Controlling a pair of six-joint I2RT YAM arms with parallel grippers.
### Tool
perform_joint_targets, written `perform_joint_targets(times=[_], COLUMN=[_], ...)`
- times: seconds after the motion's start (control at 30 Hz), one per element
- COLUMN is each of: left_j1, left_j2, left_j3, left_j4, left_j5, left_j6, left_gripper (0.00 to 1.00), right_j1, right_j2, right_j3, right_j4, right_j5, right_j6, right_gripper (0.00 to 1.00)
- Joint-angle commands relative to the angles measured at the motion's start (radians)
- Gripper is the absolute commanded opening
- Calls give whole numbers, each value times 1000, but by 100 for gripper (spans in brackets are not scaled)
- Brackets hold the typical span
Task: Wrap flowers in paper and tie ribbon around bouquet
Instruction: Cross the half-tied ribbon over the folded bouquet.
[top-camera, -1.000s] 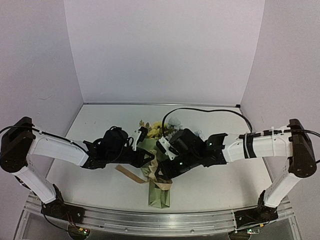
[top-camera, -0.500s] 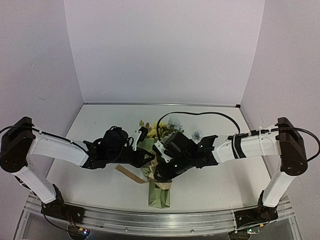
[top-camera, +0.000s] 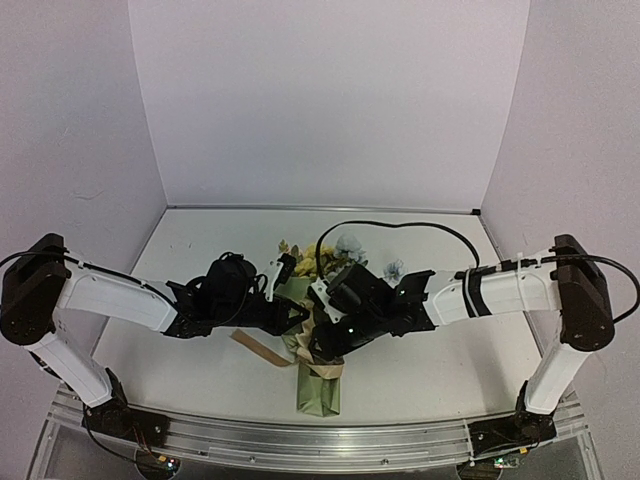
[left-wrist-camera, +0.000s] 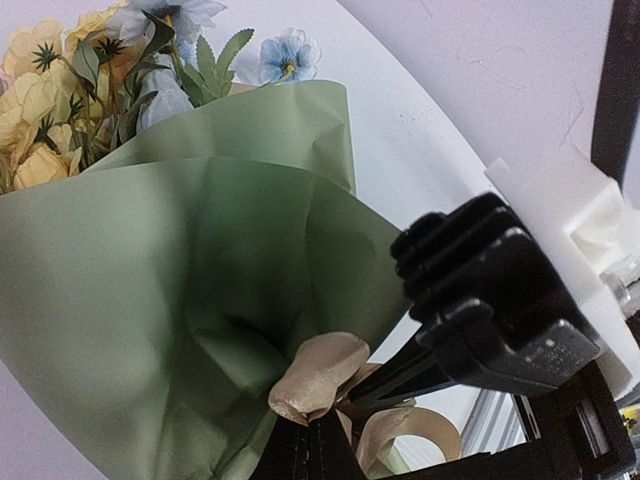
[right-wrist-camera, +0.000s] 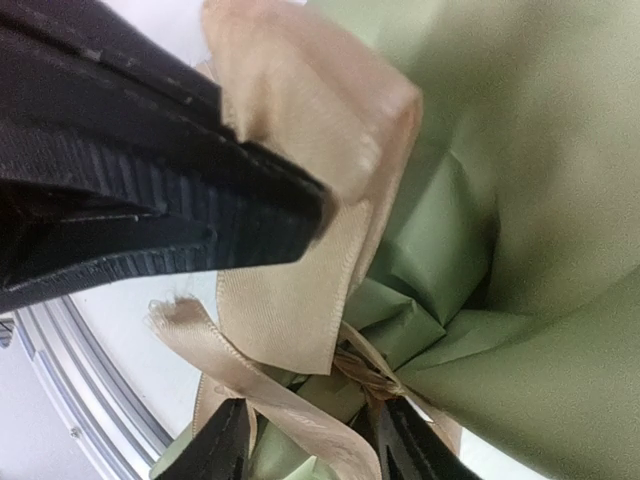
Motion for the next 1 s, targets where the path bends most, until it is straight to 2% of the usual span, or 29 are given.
perform_joint_targets(times=[0.0, 0.1, 0.23, 0.37, 0.5, 0.53, 0.77, 0.97], left_j1=[6, 6, 6, 6, 6, 6, 8, 8], left_j2=[-17, -17, -18, -24, -32, -35, -67, -86], left_j3=[44, 44, 41, 35, 29, 28, 5, -9], left_j4=[8, 8, 9, 8, 2, -3, -31, -43], left_j5=[21, 21, 22, 24, 23, 22, 13, 17], left_j6=[16, 16, 14, 13, 17, 20, 30, 38], left_gripper=[0, 0, 0, 0, 0, 0, 0, 0], right_j1=[3, 3, 3, 3, 3, 3, 3, 4], right_j2=[18, 37, 39, 17, -27, -45, -180, -236], right_j3=[40, 59, 68, 53, 29, 19, -34, -100], right_j4=[-2, -2, -1, -1, -2, -3, -81, -168], right_j5=[27, 11, -4, 0, 6, 12, 112, 217], right_j6=[-6, -5, 1, 11, 29, 36, 89, 156], right_gripper=[48, 48, 41, 25, 2, 0, 0, 0])
